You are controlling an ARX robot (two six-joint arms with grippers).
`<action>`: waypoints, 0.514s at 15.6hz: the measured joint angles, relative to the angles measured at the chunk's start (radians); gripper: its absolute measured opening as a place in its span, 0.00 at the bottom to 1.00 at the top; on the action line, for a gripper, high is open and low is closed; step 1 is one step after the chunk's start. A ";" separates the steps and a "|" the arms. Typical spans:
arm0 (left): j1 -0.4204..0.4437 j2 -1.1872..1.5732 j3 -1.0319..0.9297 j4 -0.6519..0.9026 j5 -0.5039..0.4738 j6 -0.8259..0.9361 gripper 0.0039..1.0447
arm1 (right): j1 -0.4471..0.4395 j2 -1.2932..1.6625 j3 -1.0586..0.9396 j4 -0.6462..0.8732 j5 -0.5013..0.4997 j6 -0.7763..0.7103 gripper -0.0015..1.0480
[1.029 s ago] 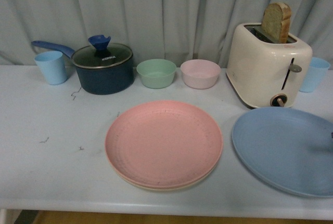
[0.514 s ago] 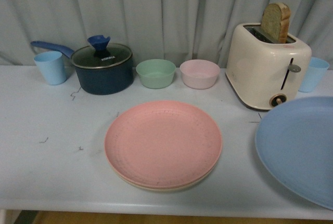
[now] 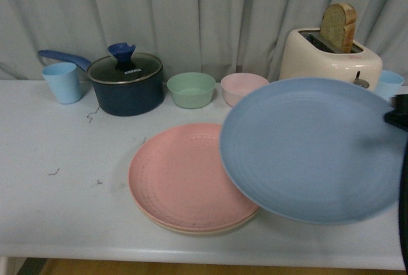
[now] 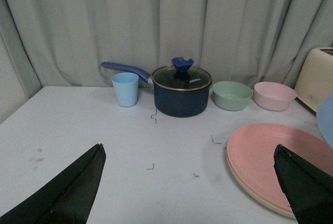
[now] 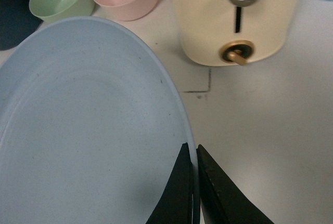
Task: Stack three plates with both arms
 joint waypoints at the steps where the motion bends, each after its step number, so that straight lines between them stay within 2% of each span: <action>1: 0.000 0.000 0.000 0.000 0.000 0.000 0.94 | 0.055 0.055 0.045 0.011 0.024 0.045 0.03; 4: 0.000 0.000 0.000 0.000 0.000 0.000 0.94 | 0.153 0.179 0.145 0.016 0.065 0.163 0.03; 6: 0.000 0.000 0.000 0.000 0.000 0.000 0.94 | 0.271 0.325 0.279 -0.034 0.124 0.229 0.03; 8: 0.000 0.000 0.000 0.000 0.000 0.000 0.94 | 0.300 0.347 0.303 -0.040 0.134 0.230 0.03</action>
